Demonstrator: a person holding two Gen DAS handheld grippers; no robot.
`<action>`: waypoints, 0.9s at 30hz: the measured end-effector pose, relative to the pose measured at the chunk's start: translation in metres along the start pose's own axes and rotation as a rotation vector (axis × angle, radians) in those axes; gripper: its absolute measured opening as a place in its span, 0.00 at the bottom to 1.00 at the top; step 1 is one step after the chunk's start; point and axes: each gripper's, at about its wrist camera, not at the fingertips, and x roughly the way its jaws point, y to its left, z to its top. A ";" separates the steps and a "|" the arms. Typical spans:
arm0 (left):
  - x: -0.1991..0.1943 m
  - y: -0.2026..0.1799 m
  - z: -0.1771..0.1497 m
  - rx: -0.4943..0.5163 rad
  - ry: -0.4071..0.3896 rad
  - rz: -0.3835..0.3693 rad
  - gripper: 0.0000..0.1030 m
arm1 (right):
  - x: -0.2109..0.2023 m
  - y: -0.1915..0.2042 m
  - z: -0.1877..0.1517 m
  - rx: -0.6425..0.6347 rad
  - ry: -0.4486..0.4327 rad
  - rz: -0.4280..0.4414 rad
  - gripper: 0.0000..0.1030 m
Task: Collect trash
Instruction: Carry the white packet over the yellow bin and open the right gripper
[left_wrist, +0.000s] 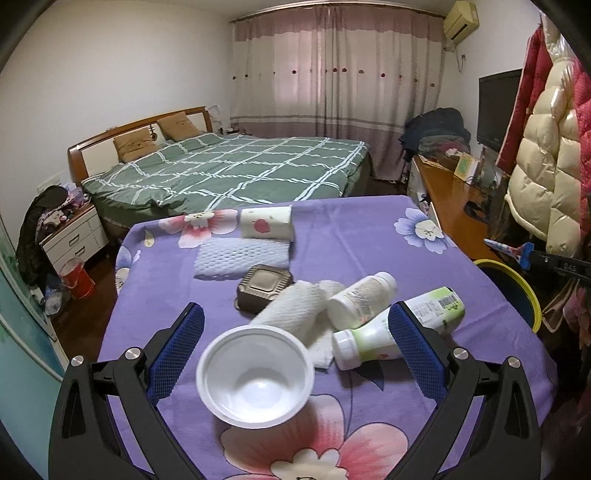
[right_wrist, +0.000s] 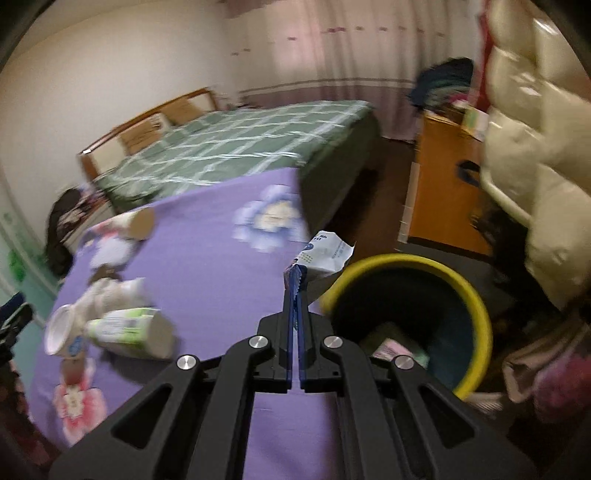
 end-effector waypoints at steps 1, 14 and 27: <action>0.000 -0.001 0.000 0.002 0.001 -0.002 0.95 | 0.003 -0.010 -0.001 0.017 0.004 -0.026 0.02; -0.001 -0.015 0.000 0.027 0.008 -0.015 0.95 | 0.050 -0.067 -0.016 0.138 0.087 -0.144 0.02; 0.001 -0.006 -0.017 0.036 0.045 0.013 0.95 | 0.043 -0.061 -0.017 0.128 0.067 -0.142 0.23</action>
